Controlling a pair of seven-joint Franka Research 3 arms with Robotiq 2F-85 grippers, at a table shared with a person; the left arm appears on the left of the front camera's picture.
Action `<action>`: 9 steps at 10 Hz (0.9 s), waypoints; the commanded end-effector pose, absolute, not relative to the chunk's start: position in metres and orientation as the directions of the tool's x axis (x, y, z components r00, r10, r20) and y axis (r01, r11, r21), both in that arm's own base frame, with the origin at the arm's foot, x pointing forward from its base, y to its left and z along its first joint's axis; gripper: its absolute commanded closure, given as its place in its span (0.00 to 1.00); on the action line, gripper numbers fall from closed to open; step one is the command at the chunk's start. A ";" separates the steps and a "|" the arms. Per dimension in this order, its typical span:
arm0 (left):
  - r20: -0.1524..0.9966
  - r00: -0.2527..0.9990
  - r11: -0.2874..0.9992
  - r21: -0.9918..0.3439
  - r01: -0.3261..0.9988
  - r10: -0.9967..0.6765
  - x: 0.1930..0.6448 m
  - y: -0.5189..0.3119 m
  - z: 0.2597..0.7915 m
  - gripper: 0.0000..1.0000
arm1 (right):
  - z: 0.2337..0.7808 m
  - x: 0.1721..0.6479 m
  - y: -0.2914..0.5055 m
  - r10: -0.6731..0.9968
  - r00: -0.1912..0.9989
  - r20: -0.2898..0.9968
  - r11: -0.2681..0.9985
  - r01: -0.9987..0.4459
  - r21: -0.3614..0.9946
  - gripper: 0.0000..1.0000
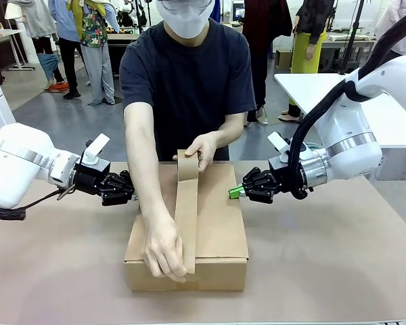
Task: Wrap the clocks to prevent damage.
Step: After the human seals the box with tape, release both hands from the side flaps of the Package Box.
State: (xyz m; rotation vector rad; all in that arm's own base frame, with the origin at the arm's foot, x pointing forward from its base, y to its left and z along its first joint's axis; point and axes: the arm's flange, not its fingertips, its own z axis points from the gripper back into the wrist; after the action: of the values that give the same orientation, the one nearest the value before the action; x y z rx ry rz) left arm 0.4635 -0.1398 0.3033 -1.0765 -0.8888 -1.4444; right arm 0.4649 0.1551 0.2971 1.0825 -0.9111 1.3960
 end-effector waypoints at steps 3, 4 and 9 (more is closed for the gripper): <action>0.949 -0.011 -0.134 -0.033 0.990 -0.316 0.463 -0.141 0.300 1.00 | 0.293 0.461 0.159 0.295 0.019 0.955 -0.086 -0.995 0.046 0.99; 0.949 -0.011 -0.134 -0.033 0.990 -0.316 0.463 -0.141 0.300 1.00 | 0.293 0.461 0.159 0.295 0.019 0.955 -0.086 -0.995 0.046 0.99; 0.949 -0.011 -0.134 -0.033 0.990 -0.316 0.463 -0.141 0.300 1.00 | 0.293 0.461 0.159 0.295 0.019 0.955 -0.086 -0.995 0.046 0.99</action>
State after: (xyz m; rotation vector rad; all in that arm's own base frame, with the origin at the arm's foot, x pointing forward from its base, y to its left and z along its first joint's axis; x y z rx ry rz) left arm 0.4635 -0.1398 0.3032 -1.0764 -0.8887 -1.4444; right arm 0.4649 0.1551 0.2971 1.0824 -0.9109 1.3959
